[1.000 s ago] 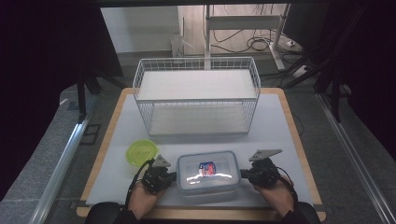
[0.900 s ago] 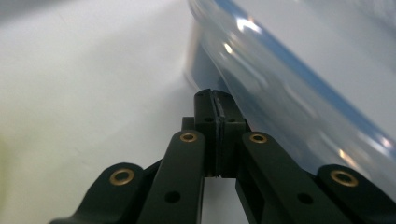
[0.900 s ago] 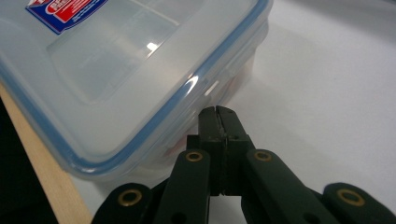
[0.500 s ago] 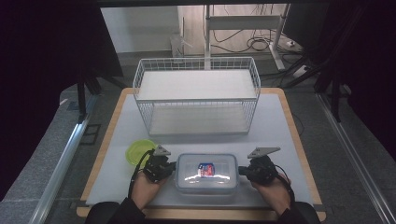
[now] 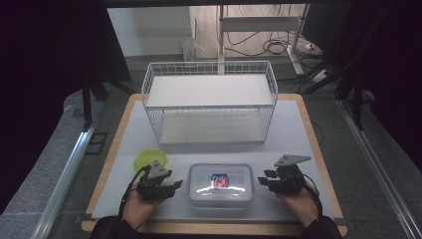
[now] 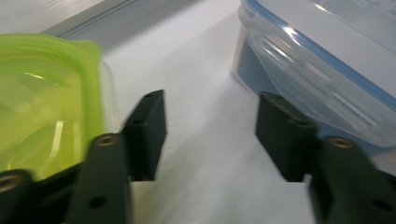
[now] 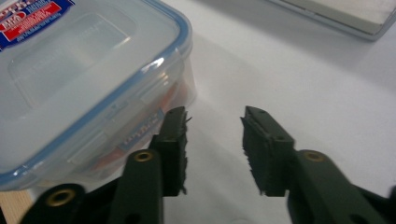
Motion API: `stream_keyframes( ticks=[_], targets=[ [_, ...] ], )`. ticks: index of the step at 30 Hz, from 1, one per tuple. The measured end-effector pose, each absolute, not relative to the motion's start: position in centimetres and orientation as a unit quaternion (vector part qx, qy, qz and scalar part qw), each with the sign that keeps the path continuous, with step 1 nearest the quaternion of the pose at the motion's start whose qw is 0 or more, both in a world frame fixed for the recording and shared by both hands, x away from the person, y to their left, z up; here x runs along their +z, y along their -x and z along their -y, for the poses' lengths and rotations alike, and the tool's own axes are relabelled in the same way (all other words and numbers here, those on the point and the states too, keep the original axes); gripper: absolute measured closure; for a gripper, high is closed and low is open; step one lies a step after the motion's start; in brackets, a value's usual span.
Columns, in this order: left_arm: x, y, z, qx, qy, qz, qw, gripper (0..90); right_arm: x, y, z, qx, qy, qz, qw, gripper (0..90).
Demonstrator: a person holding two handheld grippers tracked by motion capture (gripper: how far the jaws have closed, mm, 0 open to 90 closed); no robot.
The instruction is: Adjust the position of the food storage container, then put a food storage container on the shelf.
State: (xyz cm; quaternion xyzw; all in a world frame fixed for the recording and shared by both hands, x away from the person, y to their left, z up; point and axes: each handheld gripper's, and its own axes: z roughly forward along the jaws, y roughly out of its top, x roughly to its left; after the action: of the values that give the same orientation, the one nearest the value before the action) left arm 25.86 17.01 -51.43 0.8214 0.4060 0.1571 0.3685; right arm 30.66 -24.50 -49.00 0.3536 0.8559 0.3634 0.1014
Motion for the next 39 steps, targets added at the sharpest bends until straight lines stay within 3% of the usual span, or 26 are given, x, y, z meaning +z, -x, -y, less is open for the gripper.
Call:
stream_keyframes(
  ticks=[6, 11, 26, 35, 39],
  targets=[
    [-51.4, -25.6, -16.7, 0.150, -0.822, -0.394, 0.383, 28.8, -49.0, -30.8, 24.9, 0.366, -0.356, -0.854, 0.105, 45.4],
    [-51.0, -25.5, -16.6, 0.145, -0.817, -0.386, 0.403, 26.2, -48.8, -30.8, 25.2, 0.367, -0.360, -0.849, 0.117, 36.3],
    [-49.5, -25.1, -16.2, 0.110, -0.807, -0.378, 0.440, 17.8, -47.7, -30.3, 25.3, 0.379, -0.361, -0.842, 0.131, 29.6],
    [-49.5, -25.8, -15.6, 0.055, -0.815, -0.377, 0.437, 8.4, -46.9, -29.6, 24.3, 0.394, -0.355, -0.841, 0.104, 23.8],
    [-49.8, -26.3, -14.9, 0.038, -0.821, -0.374, 0.430, 8.3, -46.8, -29.2, 23.5, 0.398, -0.346, -0.845, 0.087, 20.4]
  ],
)
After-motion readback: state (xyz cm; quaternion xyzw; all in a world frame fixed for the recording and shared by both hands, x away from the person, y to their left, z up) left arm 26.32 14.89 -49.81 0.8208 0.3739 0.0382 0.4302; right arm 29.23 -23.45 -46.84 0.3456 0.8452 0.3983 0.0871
